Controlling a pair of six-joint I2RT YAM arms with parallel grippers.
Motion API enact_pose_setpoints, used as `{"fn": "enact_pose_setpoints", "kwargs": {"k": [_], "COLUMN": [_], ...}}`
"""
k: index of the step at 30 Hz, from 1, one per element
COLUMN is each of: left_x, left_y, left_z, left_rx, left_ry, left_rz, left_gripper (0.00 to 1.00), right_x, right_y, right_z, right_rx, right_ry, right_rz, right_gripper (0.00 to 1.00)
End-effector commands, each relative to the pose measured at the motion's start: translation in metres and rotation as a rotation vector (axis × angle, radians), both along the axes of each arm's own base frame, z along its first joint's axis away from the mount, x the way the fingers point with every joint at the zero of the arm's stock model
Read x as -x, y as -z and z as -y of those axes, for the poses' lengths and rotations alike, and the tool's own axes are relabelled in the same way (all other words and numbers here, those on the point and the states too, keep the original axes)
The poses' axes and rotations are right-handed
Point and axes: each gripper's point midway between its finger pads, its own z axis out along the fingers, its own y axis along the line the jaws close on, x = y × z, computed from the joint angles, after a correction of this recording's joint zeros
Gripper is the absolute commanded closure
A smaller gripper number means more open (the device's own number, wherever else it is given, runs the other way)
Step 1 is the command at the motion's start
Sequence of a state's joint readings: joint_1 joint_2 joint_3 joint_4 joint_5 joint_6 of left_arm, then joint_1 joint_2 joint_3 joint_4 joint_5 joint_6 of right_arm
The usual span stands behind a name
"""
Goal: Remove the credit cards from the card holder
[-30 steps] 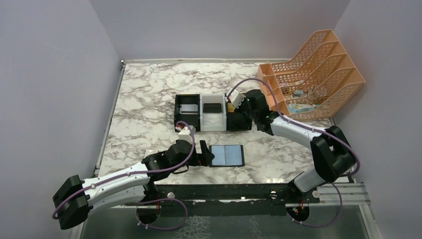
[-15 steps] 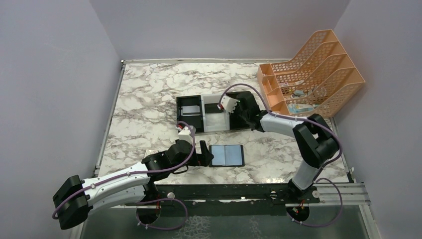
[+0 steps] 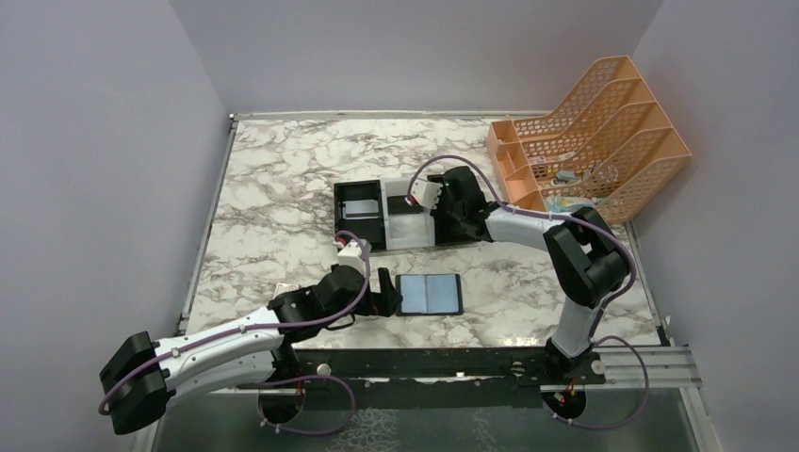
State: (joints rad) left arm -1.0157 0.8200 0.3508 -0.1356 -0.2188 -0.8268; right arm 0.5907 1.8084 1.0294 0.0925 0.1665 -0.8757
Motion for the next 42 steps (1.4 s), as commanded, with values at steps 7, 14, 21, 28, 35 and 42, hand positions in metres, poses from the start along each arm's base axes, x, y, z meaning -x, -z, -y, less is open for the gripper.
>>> {"fn": "enact_pose_setpoints", "kwargs": {"k": [7, 14, 21, 28, 35, 42], "left_x": [-0.005, -0.004, -0.002, -0.004, -0.004, -0.006], "left_y": [-0.015, -0.014, -0.01, -0.009, -0.008, -0.008], "left_z": [-0.004, -0.005, -0.007, -0.011, -0.01, -0.007], "left_rx": [0.028, 0.019, -0.004, -0.019, -0.03, -0.038], "left_ry": [-0.011, -0.004, 0.003, -0.014, -0.003, 0.015], "left_rz": [0.062, 0.059, 0.047, 0.052, 0.051, 0.057], "left_gripper": [0.01, 0.01, 0.01, 0.01, 0.01, 0.01], "right_x": [-0.008, -0.01, -0.014, 0.002, -0.015, -0.021], "right_y": [-0.008, -0.001, 0.0, 0.003, -0.007, -0.01], "right_z": [-0.029, -0.033, -0.028, -0.027, -0.019, -0.026], "right_rx": [-0.052, -0.031, -0.026, -0.046, -0.038, -0.058], "right_ry": [-0.151, -0.194, -0.196, -0.286, -0.294, -0.34], "right_rz": [0.075, 0.085, 0.055, -0.026, 0.009, 0.01], "right_gripper": [0.94, 0.94, 0.94, 0.97, 0.97, 0.97]}}
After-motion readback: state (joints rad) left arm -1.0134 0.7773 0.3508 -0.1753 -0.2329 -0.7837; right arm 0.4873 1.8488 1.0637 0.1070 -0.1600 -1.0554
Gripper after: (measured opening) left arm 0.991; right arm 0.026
